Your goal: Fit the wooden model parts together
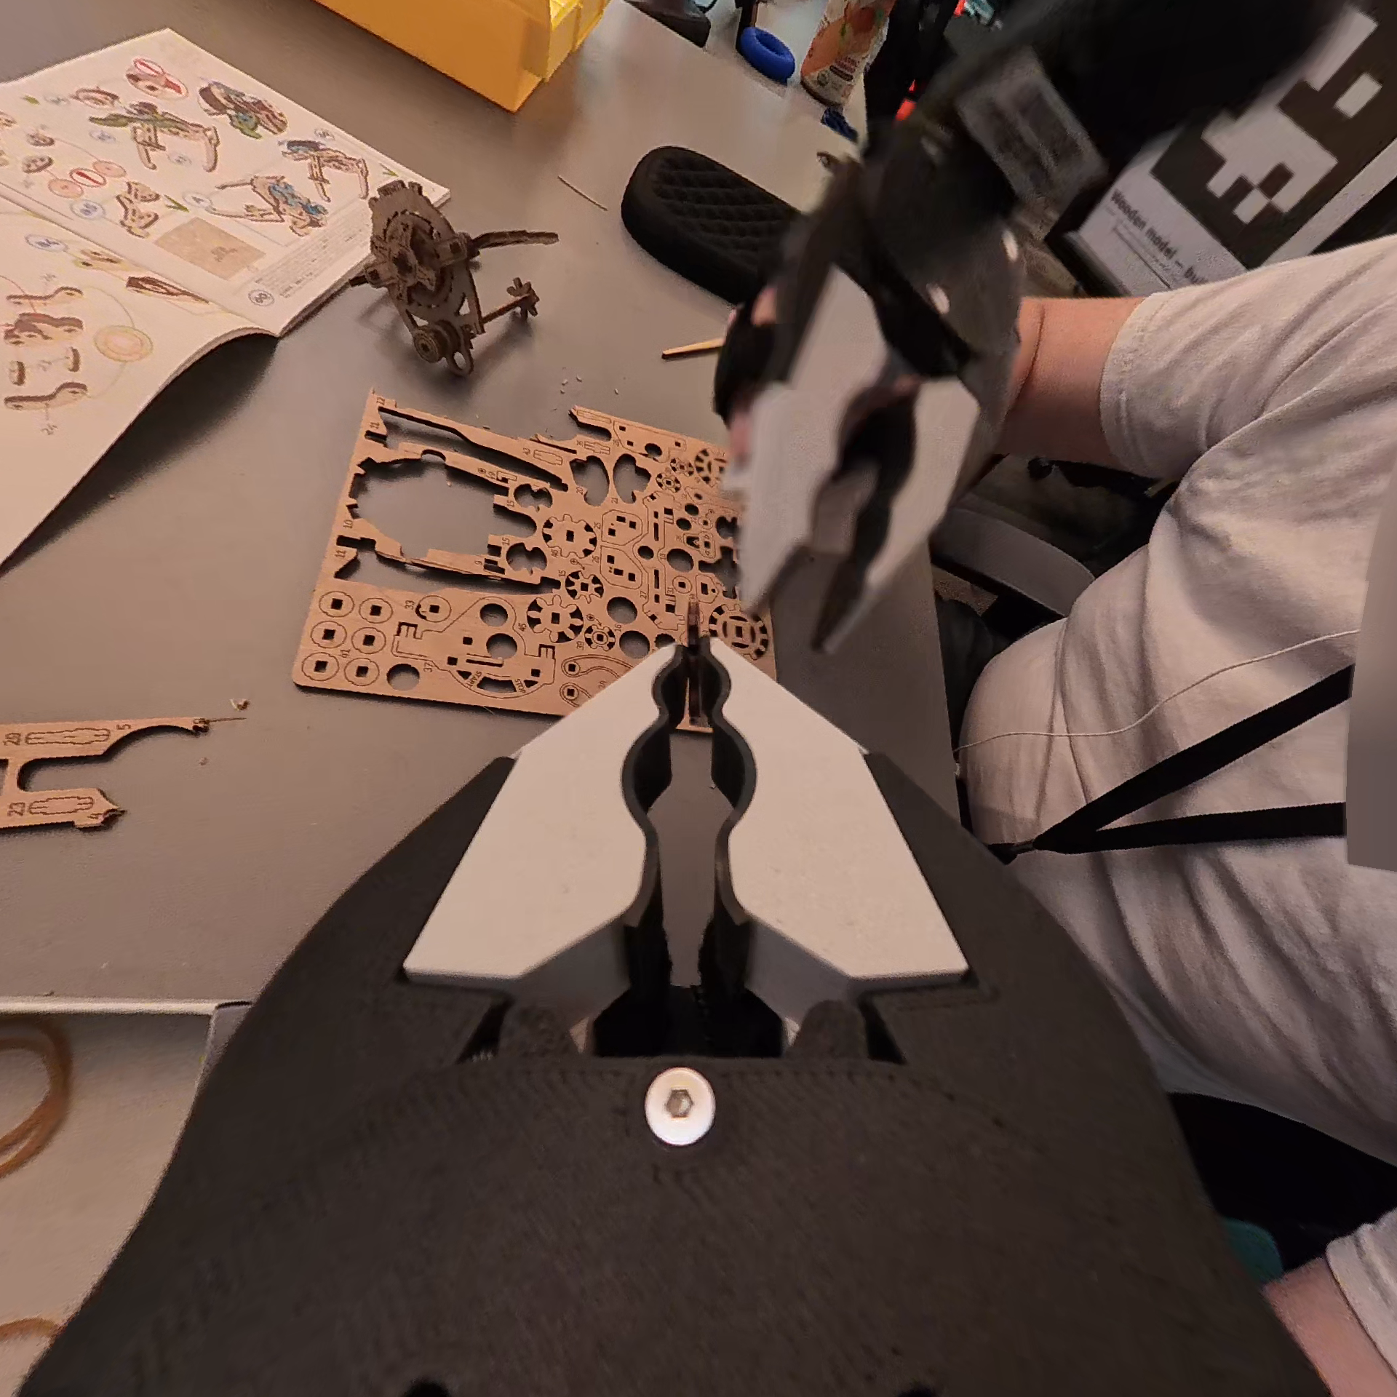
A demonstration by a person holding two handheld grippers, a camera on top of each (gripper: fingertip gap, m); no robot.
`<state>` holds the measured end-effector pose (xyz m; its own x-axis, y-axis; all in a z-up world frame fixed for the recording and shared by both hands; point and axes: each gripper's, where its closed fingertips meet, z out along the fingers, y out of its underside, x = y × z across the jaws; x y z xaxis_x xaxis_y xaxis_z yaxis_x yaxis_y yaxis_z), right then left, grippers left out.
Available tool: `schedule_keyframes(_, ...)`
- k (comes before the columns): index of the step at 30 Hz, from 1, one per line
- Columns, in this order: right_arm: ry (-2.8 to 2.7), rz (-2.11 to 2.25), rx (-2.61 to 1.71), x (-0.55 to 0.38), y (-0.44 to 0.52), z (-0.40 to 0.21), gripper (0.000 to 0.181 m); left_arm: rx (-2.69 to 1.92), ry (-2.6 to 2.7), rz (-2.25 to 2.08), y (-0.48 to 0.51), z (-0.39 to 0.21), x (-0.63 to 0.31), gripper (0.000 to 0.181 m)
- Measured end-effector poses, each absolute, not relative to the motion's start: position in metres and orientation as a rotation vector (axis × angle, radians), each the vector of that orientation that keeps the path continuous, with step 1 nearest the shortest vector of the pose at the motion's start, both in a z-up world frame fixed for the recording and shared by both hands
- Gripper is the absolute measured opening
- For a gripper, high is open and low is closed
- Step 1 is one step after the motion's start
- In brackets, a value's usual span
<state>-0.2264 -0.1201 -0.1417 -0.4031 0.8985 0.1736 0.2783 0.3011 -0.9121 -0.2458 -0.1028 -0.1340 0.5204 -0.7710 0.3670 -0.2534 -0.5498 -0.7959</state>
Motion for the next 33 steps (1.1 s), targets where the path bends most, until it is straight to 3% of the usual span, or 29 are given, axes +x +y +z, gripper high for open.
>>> schedule_keyframes(5, -1.572, 1.668, -1.535, -0.232, -0.092, -0.130, 0.002, -2.080, 0.845, -0.961, -0.105, -0.136, -0.242, 0.001)
schedule_keyframes(11, -1.595, 1.685, -1.615, -0.240, -0.098, -0.142, 0.014, -2.108, 0.861, -0.963, -0.106, -0.144, -0.238, 0.001)
schedule_keyframes(19, -1.645, 1.690, -1.623, -0.242, -0.107, -0.149, 0.001, -2.117, 0.872, -1.006, -0.108, -0.147, -0.236, 0.001)
schedule_keyframes(21, -1.611, 1.803, -1.681, -0.239, -0.110, -0.145, 0.001, -2.085, 0.849, -0.997, -0.104, -0.139, -0.237, 0.009)
schedule_keyframes(25, -1.532, 2.072, -1.933, -0.223, -0.129, -0.150, 0.000, -1.960, 0.759, -0.711, -0.094, -0.115, -0.260, 0.033)
schedule_keyframes(28, -1.520, 2.154, -2.144, -0.218, -0.148, -0.168, 0.000, -1.844, 0.749, -0.625, -0.129, -0.104, -0.251, 0.035)
schedule_keyframes(33, -1.518, 2.185, -2.322, -0.217, -0.163, -0.185, 0.000, -1.930, 0.799, -0.114, -0.170, -0.147, -0.248, 0.029)
